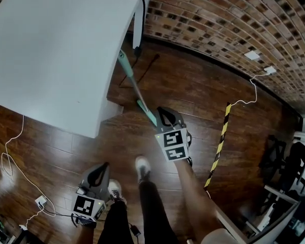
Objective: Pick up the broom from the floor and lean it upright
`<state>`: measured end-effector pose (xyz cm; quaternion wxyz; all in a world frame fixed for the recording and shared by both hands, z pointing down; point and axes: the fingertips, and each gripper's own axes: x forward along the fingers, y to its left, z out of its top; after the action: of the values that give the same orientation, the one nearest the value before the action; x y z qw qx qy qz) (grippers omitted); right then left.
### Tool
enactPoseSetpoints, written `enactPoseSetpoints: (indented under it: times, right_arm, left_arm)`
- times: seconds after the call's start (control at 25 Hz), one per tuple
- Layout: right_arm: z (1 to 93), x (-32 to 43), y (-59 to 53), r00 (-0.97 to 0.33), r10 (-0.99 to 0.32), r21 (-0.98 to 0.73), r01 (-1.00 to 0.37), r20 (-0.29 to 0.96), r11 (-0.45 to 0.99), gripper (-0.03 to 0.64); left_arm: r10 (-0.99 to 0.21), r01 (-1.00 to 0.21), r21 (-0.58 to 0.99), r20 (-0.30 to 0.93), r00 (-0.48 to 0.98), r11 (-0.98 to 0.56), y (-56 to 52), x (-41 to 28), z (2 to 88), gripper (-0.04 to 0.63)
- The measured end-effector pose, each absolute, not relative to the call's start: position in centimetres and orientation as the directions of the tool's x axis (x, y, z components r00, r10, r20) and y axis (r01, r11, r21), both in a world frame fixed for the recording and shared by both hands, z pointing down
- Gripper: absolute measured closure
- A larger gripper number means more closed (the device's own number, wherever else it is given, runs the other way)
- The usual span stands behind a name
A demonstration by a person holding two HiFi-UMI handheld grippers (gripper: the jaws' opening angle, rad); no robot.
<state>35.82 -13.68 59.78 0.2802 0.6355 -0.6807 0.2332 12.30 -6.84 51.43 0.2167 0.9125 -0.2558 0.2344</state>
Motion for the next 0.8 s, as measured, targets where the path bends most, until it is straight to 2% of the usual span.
enactPoseSetpoints:
  times: [0.24, 0.44, 0.64, 0.8]
  right_arm:
    - [54.0, 37.5, -8.7, 0.035, -0.748, -0.041, -0.996, 0.663, -0.083, 0.603]
    - [46.4, 36.7, -5.8, 0.048, -0.764, -0.081, -0.988, 0.643, -0.130, 0.604]
    - [37.8, 35.2, -3.5, 0.086, -0.807, -0.112, -0.976, 0.584, -0.185, 0.604]
    - [30.0, 33.5, -1.2, 0.134, -0.866, -0.130, -0.966, 0.482, -0.222, 0.604]
  left_arm:
    - [-0.353, -0.537, 0.268, 0.512, 0.783, -0.800, -6.8, 11.3, 47.2, 0.595]
    - [-0.353, -0.494, 0.264, 0.439, 0.826, -0.828, -6.8, 10.8, 40.6, 0.595]
    - [-0.343, -0.435, 0.207, 0.365, 0.865, -0.877, -6.9, 9.4, 33.0, 0.595]
    - [-0.378, -0.450, 0.203, 0.310, 0.872, -0.870, -7.4, 7.2, 26.9, 0.595]
